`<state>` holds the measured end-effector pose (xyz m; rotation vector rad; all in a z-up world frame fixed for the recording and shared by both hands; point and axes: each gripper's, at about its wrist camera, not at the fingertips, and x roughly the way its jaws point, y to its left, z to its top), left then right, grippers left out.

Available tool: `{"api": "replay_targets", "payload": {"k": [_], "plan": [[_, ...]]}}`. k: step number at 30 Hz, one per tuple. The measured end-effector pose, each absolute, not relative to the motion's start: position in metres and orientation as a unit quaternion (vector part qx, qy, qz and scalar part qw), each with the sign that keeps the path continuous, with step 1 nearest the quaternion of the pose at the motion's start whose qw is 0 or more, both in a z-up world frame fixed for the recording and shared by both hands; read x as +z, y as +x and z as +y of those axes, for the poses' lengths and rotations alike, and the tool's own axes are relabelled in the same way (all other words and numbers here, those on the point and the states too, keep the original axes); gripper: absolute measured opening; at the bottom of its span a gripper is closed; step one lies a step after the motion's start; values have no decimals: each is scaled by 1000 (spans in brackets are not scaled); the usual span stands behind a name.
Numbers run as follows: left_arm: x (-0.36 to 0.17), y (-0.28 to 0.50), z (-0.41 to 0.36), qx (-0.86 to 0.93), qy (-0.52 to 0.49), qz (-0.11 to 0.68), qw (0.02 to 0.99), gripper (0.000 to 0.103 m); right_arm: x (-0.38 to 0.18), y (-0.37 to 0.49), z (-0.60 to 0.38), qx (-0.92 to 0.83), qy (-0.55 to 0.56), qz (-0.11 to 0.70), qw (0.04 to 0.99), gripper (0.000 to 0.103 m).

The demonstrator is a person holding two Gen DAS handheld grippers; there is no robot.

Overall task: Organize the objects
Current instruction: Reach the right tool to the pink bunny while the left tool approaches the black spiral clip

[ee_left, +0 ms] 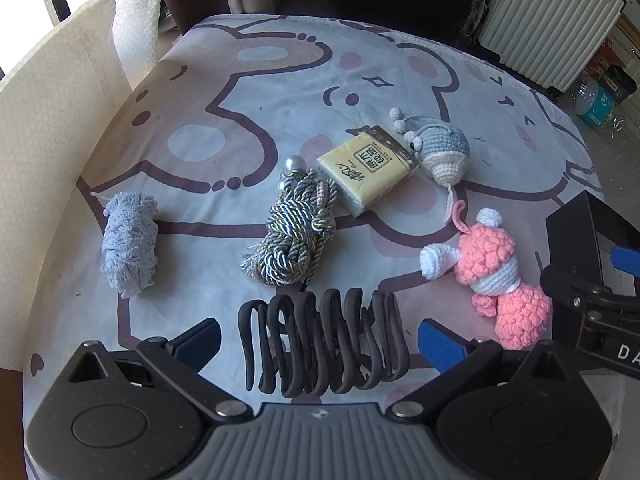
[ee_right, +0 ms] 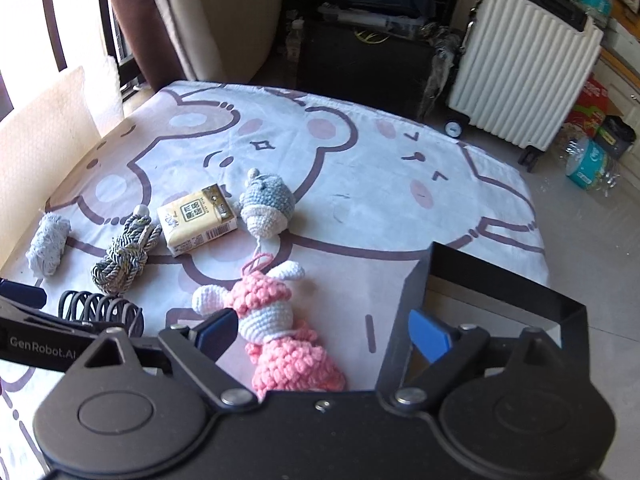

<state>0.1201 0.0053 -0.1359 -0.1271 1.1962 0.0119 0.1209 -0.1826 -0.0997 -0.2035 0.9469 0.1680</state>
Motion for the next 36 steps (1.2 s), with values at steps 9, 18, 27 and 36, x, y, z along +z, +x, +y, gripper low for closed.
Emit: {"api": "replay_targets", "payload": {"k": [9, 18, 27, 36], "plan": [[-145, 127, 5, 0, -70, 573, 817, 103, -129, 138, -173, 95, -91, 491, 861, 79], [-153, 126, 8, -14, -58, 593, 803, 103, -160, 143, -166, 101, -113, 527, 836, 68], [-146, 116, 13, -49, -47, 598, 798, 103, -157, 145, -165, 105, -64, 538, 834, 46], [-145, 98, 20, -69, 10, 605, 793, 103, -135, 145, -158, 115, 20, 511, 852, 44]]}}
